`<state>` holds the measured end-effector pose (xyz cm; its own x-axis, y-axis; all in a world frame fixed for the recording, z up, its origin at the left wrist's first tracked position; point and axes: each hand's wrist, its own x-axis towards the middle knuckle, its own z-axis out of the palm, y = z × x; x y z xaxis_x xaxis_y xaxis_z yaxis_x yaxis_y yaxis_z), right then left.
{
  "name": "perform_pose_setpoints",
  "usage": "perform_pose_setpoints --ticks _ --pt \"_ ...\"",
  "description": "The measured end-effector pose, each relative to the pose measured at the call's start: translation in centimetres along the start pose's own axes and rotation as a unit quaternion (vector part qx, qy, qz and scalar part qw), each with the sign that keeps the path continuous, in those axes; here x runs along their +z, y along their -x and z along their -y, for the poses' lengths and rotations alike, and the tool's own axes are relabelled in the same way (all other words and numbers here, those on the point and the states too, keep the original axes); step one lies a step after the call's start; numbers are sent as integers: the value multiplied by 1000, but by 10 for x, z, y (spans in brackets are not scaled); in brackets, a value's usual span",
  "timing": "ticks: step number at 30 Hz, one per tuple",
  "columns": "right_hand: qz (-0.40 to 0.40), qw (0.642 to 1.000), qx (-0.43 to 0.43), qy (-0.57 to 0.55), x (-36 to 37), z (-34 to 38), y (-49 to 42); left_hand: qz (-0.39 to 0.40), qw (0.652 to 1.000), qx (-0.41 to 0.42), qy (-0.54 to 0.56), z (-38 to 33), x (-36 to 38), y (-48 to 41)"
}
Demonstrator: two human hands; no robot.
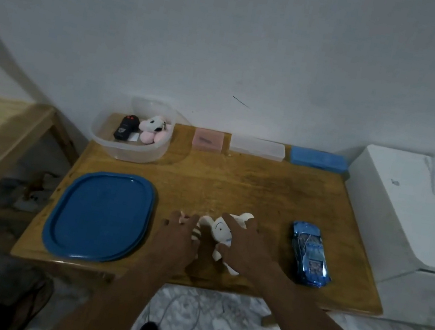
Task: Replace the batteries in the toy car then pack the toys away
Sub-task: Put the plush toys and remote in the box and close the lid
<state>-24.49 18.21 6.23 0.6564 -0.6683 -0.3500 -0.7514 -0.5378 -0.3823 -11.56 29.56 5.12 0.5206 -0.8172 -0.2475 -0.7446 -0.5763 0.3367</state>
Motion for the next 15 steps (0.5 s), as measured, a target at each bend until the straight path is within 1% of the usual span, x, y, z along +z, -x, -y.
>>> perform_pose_setpoints --ticks 3,7,11,15 --pt "23 1000 11 -1 6 0 -6 1 1000 -13 10 -1 3 -3" --pt "15 999 21 24 12 2 -13 22 999 -22 35 -1 5 -9" --pt "9 1000 6 -4 22 -2 -24 11 998 -25 56 -3 10 -12" --pt "-2 1000 11 -26 27 -6 -29 4 997 -21 71 -4 12 -11"
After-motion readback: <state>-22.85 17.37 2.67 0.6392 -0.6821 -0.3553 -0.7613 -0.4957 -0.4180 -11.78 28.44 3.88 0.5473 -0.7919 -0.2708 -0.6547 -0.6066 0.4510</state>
